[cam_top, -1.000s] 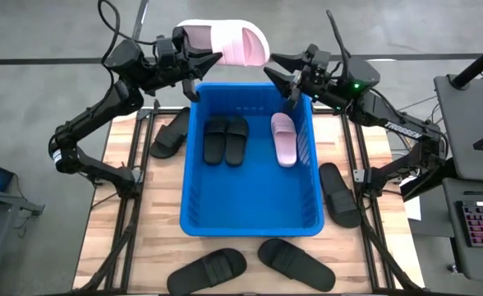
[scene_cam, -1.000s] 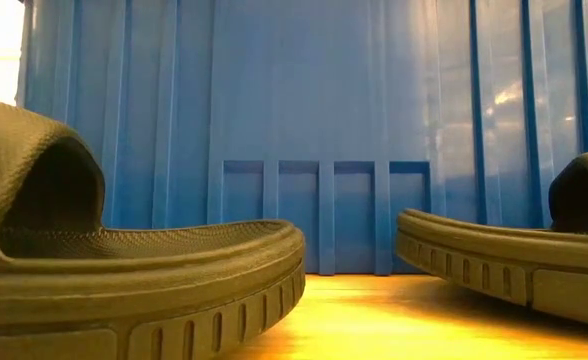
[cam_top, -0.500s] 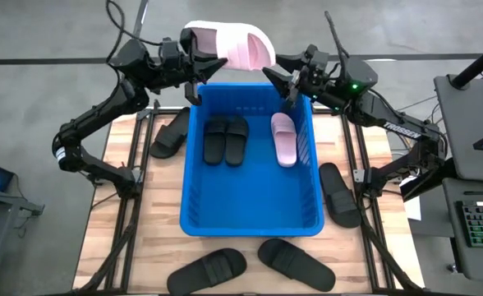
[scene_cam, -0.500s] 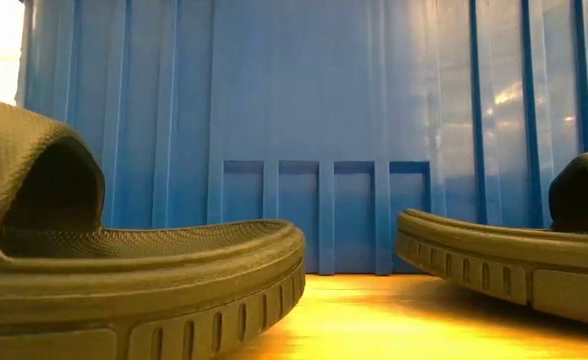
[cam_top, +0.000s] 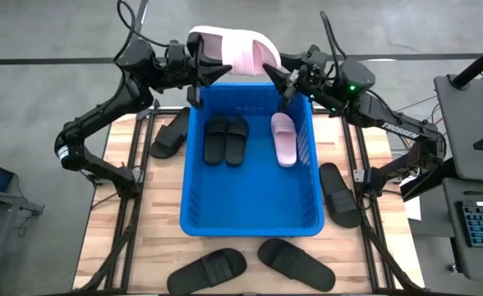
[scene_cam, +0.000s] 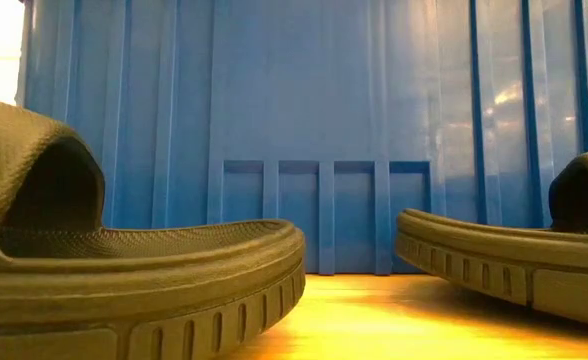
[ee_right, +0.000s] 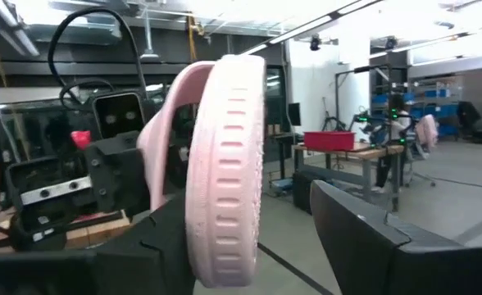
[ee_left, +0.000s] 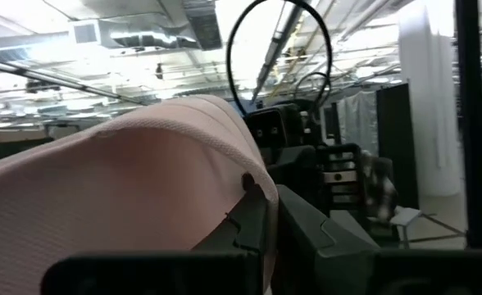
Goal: Pick and place slides into bin
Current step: Put the pink slide into the blue bin
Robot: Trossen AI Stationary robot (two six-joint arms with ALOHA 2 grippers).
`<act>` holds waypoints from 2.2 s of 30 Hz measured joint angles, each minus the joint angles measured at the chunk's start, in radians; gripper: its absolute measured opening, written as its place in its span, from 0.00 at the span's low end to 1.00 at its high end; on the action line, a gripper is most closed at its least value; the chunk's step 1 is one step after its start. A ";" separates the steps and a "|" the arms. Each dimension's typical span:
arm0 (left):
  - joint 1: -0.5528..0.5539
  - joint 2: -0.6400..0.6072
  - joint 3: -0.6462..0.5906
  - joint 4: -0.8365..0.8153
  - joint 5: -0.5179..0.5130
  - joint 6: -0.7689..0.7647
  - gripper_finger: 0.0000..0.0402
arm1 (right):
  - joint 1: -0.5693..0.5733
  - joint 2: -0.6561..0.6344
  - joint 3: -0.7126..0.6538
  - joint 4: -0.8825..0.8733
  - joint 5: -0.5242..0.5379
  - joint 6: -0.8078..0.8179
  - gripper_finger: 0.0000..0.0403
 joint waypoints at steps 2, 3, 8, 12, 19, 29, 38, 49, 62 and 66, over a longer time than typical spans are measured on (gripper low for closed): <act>0.000 0.000 0.000 -0.001 0.021 0.000 0.00 | 0.001 0.001 0.000 0.003 0.003 -0.011 0.44; 0.000 0.000 0.000 -0.001 0.024 0.000 0.00 | 0.001 0.002 0.000 0.006 0.003 -0.015 0.41; 0.000 -0.002 0.000 -0.010 0.035 -0.002 0.00 | 0.001 0.002 0.000 0.007 0.010 -0.016 0.14; 0.001 -0.005 0.000 -0.012 0.070 0.019 0.06 | 0.001 0.002 0.000 0.010 0.033 0.012 0.08; 0.022 -0.033 0.000 -0.016 0.175 0.056 0.32 | -0.002 -0.018 0.001 -0.033 0.102 0.061 0.08; 0.109 -0.141 0.001 -0.072 0.153 0.065 0.51 | -0.047 -0.033 0.099 -0.414 0.143 0.227 0.08; 0.091 -0.174 0.001 -0.278 0.132 0.397 0.52 | -0.216 -0.006 0.185 -0.825 -0.288 0.534 0.08; -0.005 -0.069 -0.005 -0.319 0.006 0.794 0.52 | -0.356 0.022 0.165 -0.865 -0.649 0.698 0.08; -0.157 0.072 -0.005 -0.299 -0.290 1.223 0.52 | -0.494 0.024 0.167 -0.925 -0.812 0.728 0.08; -0.191 0.112 -0.005 -0.279 -0.453 1.363 0.52 | -0.497 0.024 0.167 -0.929 -0.819 0.718 0.08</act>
